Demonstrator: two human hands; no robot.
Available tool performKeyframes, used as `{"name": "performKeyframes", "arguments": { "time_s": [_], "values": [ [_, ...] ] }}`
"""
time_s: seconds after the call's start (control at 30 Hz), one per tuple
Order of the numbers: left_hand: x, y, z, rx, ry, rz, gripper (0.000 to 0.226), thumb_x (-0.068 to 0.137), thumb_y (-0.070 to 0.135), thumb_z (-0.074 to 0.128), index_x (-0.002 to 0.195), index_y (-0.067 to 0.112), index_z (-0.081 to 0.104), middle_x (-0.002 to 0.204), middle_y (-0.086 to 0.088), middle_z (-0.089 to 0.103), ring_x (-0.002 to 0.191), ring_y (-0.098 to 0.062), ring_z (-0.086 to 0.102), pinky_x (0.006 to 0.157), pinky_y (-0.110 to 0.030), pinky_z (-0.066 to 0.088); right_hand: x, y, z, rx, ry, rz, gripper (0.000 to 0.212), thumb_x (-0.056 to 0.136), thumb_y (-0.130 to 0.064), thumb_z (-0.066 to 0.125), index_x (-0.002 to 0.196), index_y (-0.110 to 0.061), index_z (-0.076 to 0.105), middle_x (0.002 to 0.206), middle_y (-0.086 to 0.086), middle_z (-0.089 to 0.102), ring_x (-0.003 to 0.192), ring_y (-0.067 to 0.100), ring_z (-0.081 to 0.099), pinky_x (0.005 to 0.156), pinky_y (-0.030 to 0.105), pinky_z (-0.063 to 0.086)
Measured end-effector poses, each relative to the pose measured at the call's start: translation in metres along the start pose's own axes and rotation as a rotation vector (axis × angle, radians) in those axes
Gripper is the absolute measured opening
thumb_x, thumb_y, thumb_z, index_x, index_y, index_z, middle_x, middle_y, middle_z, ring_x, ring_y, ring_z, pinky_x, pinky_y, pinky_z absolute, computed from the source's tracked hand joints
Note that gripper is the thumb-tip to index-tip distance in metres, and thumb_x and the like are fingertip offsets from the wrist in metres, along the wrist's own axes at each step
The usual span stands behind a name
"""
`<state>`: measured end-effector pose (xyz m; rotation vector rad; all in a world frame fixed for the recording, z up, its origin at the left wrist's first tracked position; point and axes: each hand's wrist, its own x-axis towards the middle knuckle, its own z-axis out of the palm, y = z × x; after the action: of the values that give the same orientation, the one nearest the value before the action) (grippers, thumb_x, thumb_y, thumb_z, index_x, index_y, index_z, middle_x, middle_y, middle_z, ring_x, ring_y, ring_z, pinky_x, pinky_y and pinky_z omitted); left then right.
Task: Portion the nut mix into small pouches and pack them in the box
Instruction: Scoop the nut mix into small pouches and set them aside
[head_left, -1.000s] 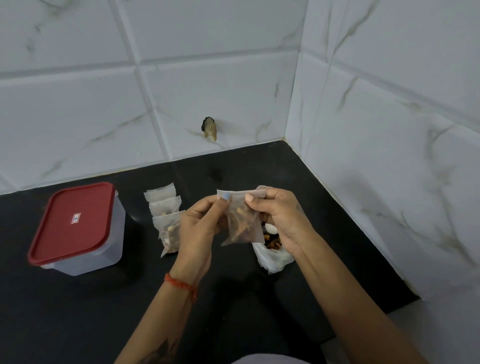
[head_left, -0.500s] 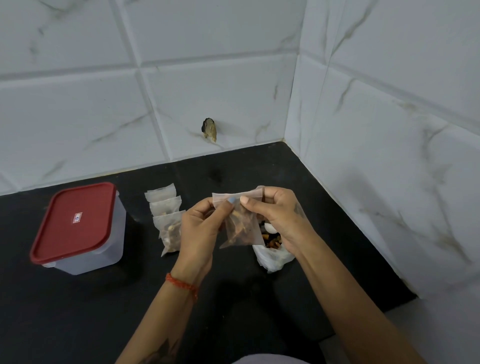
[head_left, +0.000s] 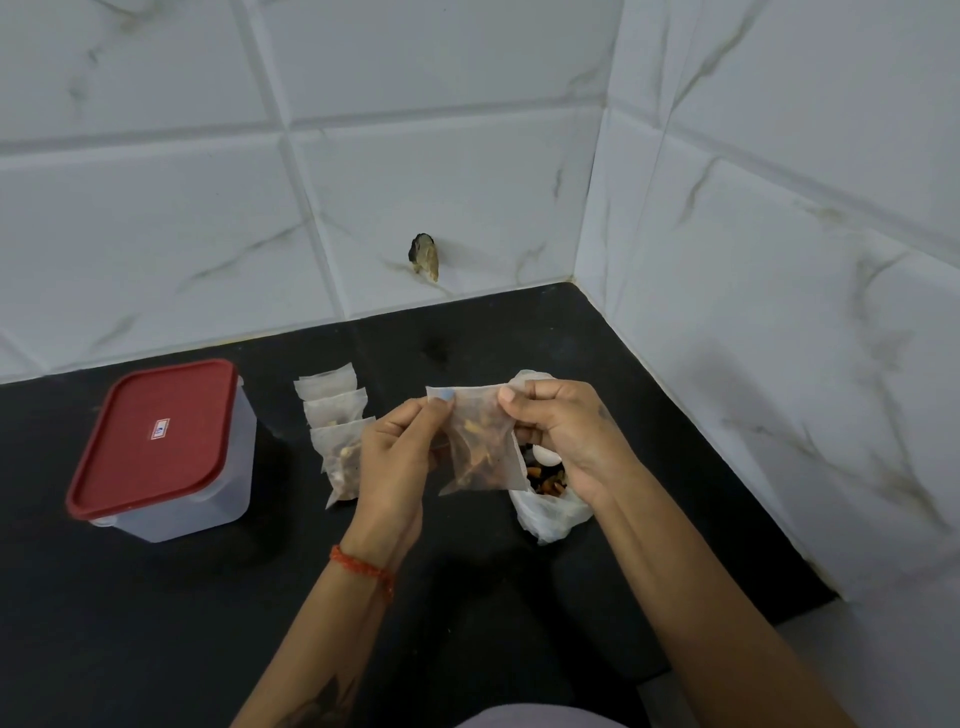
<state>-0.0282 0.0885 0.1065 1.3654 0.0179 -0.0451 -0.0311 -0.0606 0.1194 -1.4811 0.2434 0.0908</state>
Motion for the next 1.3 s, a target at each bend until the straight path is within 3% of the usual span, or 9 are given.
{"name": "performKeyframes", "arguments": {
  "time_s": [0.17, 0.37, 0.5, 0.6, 0.7, 0.9, 1.1, 1.23, 1.3],
  "values": [
    [0.002, -0.002, -0.005, 0.022, -0.029, -0.035, 0.027, 0.094, 0.02, 0.053, 0.076, 0.011, 0.07, 0.079, -0.004, 0.071, 0.077, -0.016, 0.067, 0.076, -0.037, 0.055, 0.003, 0.0, -0.003, 0.04, -0.06, 0.043, 0.012, 0.09, -0.016, 0.062, 0.087, -0.011, 0.073, 0.081, -0.001, 0.072, 0.08, 0.008, 0.067, 0.074, 0.022, 0.053],
    [0.006, -0.008, -0.01, 0.045, 0.061, -0.073, 0.023, 0.095, 0.018, 0.053, 0.081, 0.009, 0.069, 0.082, -0.006, 0.069, 0.078, -0.017, 0.066, 0.073, -0.034, 0.055, 0.008, 0.01, 0.009, 0.019, 0.017, 0.041, 0.013, 0.091, -0.015, 0.061, 0.082, -0.012, 0.071, 0.078, -0.003, 0.07, 0.08, 0.007, 0.067, 0.073, 0.019, 0.054],
    [0.008, -0.009, -0.016, 0.073, 0.086, -0.087, 0.023, 0.095, 0.021, 0.053, 0.08, 0.013, 0.069, 0.083, -0.006, 0.069, 0.083, -0.019, 0.064, 0.078, -0.036, 0.054, 0.01, 0.013, 0.018, 0.031, -0.039, 0.036, 0.013, 0.092, -0.019, 0.06, 0.084, -0.014, 0.07, 0.084, 0.0, 0.072, 0.08, 0.008, 0.069, 0.067, 0.017, 0.054],
    [0.009, -0.01, -0.023, 0.113, 0.095, -0.062, 0.023, 0.094, 0.023, 0.053, 0.083, 0.013, 0.07, 0.092, -0.015, 0.07, 0.092, -0.029, 0.065, 0.082, -0.041, 0.054, 0.012, 0.015, 0.026, -0.016, -0.117, 0.022, 0.01, 0.086, -0.023, 0.067, 0.091, -0.015, 0.072, 0.087, -0.001, 0.073, 0.088, 0.01, 0.069, 0.077, 0.023, 0.055],
    [0.008, -0.012, -0.031, 0.117, 0.054, -0.045, 0.023, 0.095, 0.023, 0.052, 0.086, 0.01, 0.07, 0.096, -0.019, 0.069, 0.095, -0.033, 0.065, 0.082, -0.043, 0.054, 0.018, 0.021, 0.039, -0.076, -0.061, -0.02, 0.008, 0.081, -0.021, 0.072, 0.086, -0.015, 0.071, 0.086, 0.004, 0.072, 0.091, 0.016, 0.068, 0.086, 0.03, 0.053],
    [0.017, -0.02, -0.053, 0.095, 0.082, -0.077, 0.015, 0.089, 0.024, 0.06, 0.082, 0.014, 0.068, 0.094, -0.012, 0.069, 0.095, -0.03, 0.067, 0.084, -0.043, 0.055, 0.027, 0.03, 0.057, -0.109, -0.038, -0.005, 0.012, 0.083, -0.014, 0.07, 0.071, -0.016, 0.068, 0.073, 0.001, 0.07, 0.08, 0.014, 0.066, 0.086, 0.032, 0.052],
    [0.024, -0.029, -0.073, 0.019, 0.123, -0.147, 0.018, 0.09, 0.019, 0.061, 0.079, 0.008, 0.068, 0.091, -0.016, 0.07, 0.088, -0.029, 0.068, 0.076, -0.041, 0.056, 0.039, 0.039, 0.065, -0.064, -0.122, 0.066, 0.006, 0.085, -0.011, 0.067, 0.087, -0.009, 0.072, 0.083, 0.004, 0.072, 0.082, 0.011, 0.067, 0.08, 0.027, 0.055],
    [0.023, -0.042, -0.086, -0.021, 0.181, -0.253, 0.017, 0.09, 0.018, 0.061, 0.083, 0.004, 0.068, 0.094, -0.011, 0.07, 0.086, -0.021, 0.07, 0.068, -0.032, 0.056, 0.046, 0.056, 0.077, -0.076, -0.137, 0.133, 0.007, 0.085, -0.008, 0.067, 0.08, -0.011, 0.071, 0.077, 0.002, 0.071, 0.077, 0.011, 0.066, 0.076, 0.026, 0.053],
    [0.022, -0.051, -0.095, -0.011, 0.234, -0.284, 0.019, 0.09, 0.02, 0.062, 0.086, 0.002, 0.069, 0.1, -0.016, 0.068, 0.092, -0.027, 0.069, 0.071, -0.037, 0.058, 0.05, 0.066, 0.085, -0.102, -0.169, 0.147, 0.007, 0.085, -0.01, 0.066, 0.08, -0.012, 0.071, 0.076, 0.0, 0.07, 0.077, 0.011, 0.065, 0.077, 0.027, 0.052]
  ]
}}
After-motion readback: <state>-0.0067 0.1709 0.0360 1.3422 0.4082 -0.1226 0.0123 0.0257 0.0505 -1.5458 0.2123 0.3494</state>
